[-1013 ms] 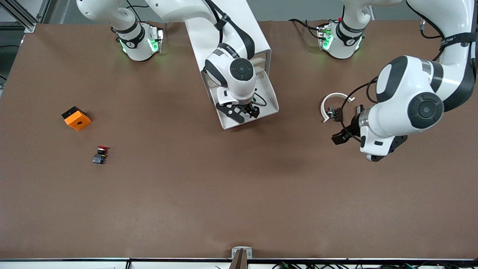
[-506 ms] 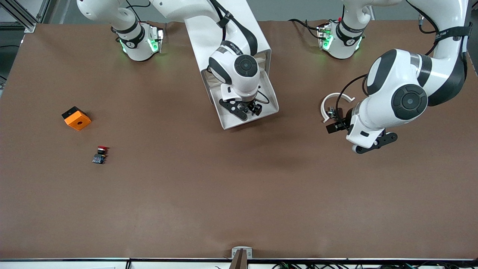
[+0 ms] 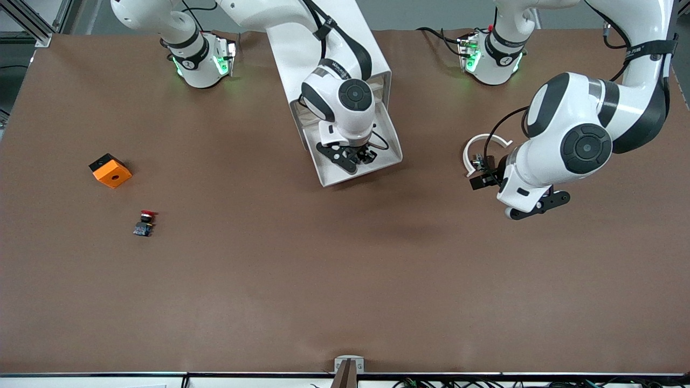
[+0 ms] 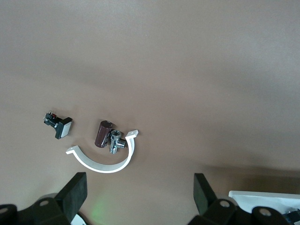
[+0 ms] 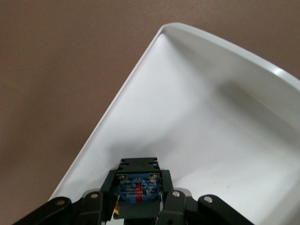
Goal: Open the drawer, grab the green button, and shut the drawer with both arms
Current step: 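Grasp the green button with the right gripper and lift it out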
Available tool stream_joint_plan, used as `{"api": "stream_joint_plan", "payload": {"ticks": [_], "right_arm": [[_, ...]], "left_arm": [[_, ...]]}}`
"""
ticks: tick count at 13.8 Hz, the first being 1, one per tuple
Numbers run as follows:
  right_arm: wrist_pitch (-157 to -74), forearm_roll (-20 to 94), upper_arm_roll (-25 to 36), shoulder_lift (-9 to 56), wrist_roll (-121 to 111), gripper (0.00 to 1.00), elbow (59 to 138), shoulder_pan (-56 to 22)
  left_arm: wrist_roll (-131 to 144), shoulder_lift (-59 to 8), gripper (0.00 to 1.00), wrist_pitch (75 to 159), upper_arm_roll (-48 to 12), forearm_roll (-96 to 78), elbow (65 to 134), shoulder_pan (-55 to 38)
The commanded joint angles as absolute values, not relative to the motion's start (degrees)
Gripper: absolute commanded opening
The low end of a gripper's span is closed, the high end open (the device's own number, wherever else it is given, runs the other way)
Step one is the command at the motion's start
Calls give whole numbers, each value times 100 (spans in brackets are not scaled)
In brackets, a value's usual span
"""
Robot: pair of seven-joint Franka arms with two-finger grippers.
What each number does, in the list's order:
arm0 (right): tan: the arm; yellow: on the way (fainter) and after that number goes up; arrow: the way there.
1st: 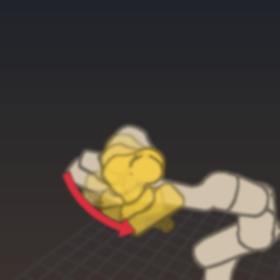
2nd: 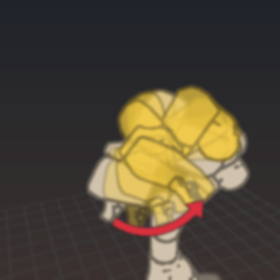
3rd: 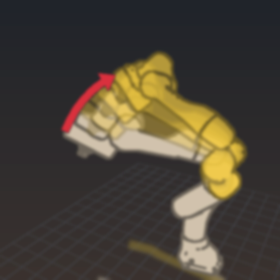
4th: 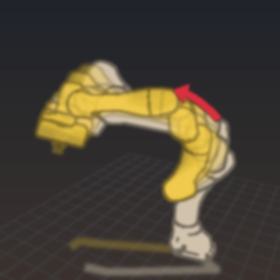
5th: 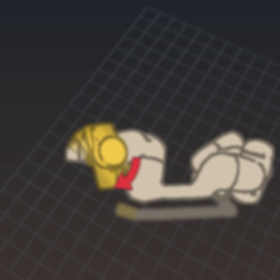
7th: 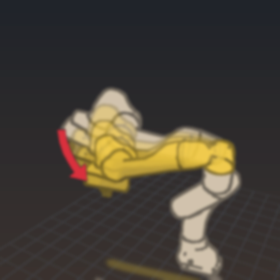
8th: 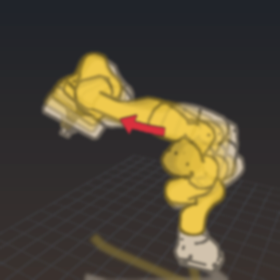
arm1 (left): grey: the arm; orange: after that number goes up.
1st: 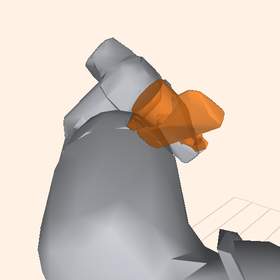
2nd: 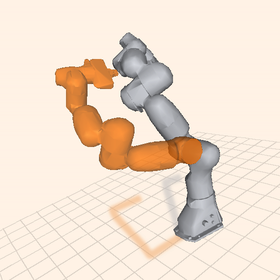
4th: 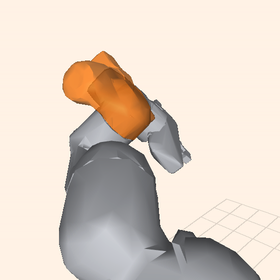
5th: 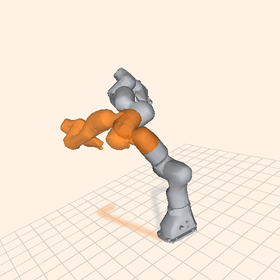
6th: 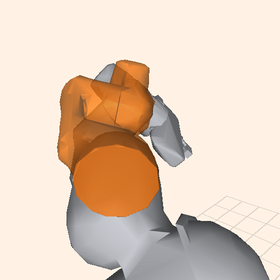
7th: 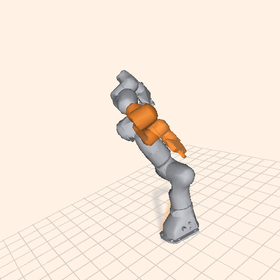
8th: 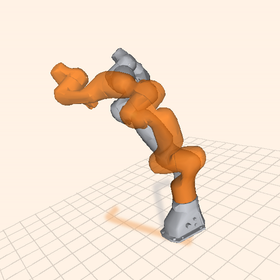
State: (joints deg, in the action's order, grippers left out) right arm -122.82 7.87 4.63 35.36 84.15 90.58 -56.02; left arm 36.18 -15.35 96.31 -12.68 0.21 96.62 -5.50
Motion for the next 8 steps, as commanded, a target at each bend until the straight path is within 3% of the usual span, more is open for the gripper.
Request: {"api": "stream_joint_plan", "payload": {"ticks": [1,4,8], "right_arm": [[-11964,808,501,3516,8473,0,8659,-5459],[-10823,817,475,3507,8324,0,7729,-5003],[-10268,809,483,2954,7131,0,7629,-4361]], "left_arm": [[3577,-1397,100,9703,-1318,105,9852,-545],[3577,-1406,100,9921,-1327,44,9992,-554],[3586,-1607,100,10712,-1564,35,10187,-562]]}}
